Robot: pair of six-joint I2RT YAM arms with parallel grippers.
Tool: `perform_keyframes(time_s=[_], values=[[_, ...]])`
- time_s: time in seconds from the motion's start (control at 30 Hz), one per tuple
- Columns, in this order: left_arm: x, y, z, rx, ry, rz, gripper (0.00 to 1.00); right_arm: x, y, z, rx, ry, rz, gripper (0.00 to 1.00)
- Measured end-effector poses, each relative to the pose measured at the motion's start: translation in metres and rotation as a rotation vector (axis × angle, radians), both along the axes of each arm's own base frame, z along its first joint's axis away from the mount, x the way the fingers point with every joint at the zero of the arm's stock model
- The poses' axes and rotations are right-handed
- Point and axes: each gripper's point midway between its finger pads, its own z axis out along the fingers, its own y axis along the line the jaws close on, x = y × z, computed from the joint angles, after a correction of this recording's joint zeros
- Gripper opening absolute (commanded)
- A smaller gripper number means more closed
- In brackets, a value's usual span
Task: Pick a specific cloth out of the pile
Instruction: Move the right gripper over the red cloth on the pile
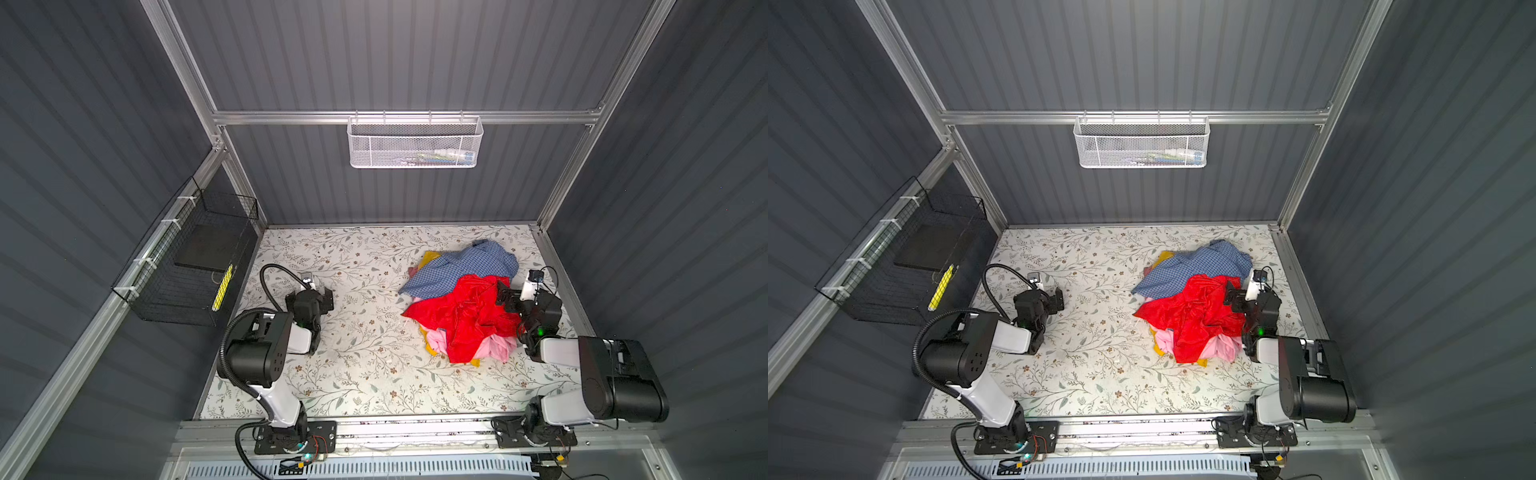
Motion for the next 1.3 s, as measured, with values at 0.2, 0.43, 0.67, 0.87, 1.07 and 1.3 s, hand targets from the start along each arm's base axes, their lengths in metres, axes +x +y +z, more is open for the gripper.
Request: perform_keyframes(time_s=[0.2, 0.43, 0.67, 0.87, 1.07, 1.3], values=[[0.0, 0.0, 0.0, 0.0, 0.0, 0.0, 1.0, 0.0, 0.0, 0.0, -0.002, 0.0, 0.003, 0.99], [0.0, 0.0, 0.0, 0.0, 0.001, 0.0, 1.0, 0.0, 0.0, -0.001, -0.002, 0.004, 0.003, 0.99], [-0.001, 0.001, -0.002, 0.0, 0.007, 0.0, 1.0, 0.0, 0.0, -0.001, -0.002, 0.005, 0.003, 0.99], [-0.001, 0.001, -0.003, 0.001, 0.014, 0.0, 1.0, 0.0, 0.0, -0.001, -0.005, 0.005, 0.003, 0.99], [-0.002, 0.001, -0.004, 0.002, 0.02, 0.001, 1.0, 0.0, -0.003, -0.001, 0.001, 0.008, -0.014, 0.99], [0.03, -0.001, 0.071, -0.03, 0.034, 0.031, 1.0, -0.008, -0.033, 0.045, 0.097, 0.007, -0.128, 0.99]])
